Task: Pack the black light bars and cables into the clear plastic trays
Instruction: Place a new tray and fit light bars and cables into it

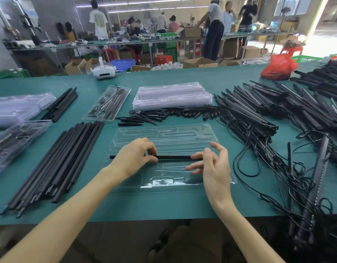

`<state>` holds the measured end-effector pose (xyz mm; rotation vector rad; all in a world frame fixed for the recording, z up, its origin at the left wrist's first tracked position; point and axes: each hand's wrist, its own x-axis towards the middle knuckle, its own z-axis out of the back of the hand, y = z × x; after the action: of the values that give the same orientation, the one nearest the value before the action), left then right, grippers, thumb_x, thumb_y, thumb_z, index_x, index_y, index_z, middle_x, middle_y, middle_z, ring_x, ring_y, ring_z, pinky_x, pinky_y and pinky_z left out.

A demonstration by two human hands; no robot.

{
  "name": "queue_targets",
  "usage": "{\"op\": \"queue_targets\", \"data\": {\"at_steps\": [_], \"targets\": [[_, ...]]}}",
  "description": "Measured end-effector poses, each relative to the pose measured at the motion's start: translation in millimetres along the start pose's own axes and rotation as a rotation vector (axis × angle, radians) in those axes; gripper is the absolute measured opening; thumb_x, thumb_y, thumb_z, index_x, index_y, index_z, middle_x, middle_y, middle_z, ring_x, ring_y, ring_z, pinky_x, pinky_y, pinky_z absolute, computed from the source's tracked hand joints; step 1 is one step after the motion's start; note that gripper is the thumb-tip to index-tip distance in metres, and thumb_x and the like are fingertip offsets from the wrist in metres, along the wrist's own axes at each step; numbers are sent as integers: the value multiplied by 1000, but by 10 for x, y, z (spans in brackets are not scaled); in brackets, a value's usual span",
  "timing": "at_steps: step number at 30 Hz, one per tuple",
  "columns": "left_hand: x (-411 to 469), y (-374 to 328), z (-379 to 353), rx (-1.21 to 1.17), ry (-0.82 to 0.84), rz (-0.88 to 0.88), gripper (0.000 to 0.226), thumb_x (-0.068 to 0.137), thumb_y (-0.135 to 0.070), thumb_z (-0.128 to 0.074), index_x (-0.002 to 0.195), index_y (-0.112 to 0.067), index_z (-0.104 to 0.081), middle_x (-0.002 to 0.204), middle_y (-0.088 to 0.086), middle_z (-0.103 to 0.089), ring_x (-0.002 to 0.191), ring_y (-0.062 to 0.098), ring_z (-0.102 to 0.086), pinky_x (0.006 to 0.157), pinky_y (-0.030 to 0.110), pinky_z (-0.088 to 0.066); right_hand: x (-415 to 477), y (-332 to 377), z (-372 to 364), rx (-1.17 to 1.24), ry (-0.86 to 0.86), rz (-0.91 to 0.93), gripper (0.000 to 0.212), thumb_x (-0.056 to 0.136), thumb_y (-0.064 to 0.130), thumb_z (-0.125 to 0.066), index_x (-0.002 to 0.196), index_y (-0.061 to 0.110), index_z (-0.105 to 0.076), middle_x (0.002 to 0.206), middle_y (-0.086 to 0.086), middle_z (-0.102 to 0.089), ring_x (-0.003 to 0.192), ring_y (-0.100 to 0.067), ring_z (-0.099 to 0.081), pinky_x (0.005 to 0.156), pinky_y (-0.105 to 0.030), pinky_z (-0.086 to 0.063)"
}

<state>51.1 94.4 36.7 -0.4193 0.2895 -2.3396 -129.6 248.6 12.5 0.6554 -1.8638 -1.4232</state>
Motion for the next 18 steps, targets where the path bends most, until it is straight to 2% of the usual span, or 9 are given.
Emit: {"op": "queue_targets", "data": {"at_steps": [3, 9, 13, 15, 18], "targets": [[-10, 14, -22, -25, -6, -3, 9, 88, -34, -76, 88, -30, -68, 86, -16, -55, 86, -1, -50, 79, 28, -45, -2, -3, 0, -29, 12, 6, 21, 108, 26, -42, 128, 20, -43, 87, -6, -72, 62, -25, -72, 56, -27, -56], [-23, 30, -4, -46, -32, 1, 11, 86, -35, -78, 85, -30, -68, 85, -17, -56, 85, -1, -52, 79, 29, -48, -7, -5, 3, -56, 31, 7, 18, 108, 23, -42, 125, 20, -46, 86, -5, -71, 61, -24, -71, 56, -25, -54], [-32, 32, -1, -25, -205, -49, 10, 90, -31, -74, 90, -23, -68, 88, -15, -55, 79, 5, -51, 72, 23, -41, 1, -10, 9, -58, 42, -3, 19, 108, 24, -42, 125, 18, -46, 86, -7, -71, 61, -25, -70, 56, -25, -54], [-6, 13, 13, 16, -245, -55, 10, 90, -30, -73, 92, -21, -68, 91, -12, -56, 78, 7, -51, 73, 24, -41, 3, -18, 6, -68, 42, -3, 18, 108, 24, -42, 125, 19, -47, 86, -7, -71, 60, -25, -70, 56, -24, -54], [6, -12, -22, 49, -174, -75, 11, 91, -31, -73, 93, -22, -67, 94, -11, -56, 83, 10, -54, 77, 29, -48, -2, -21, -3, -79, 38, 1, 14, 107, 24, -43, 121, 22, -48, 86, -5, -71, 60, -25, -70, 55, -24, -53]]}}
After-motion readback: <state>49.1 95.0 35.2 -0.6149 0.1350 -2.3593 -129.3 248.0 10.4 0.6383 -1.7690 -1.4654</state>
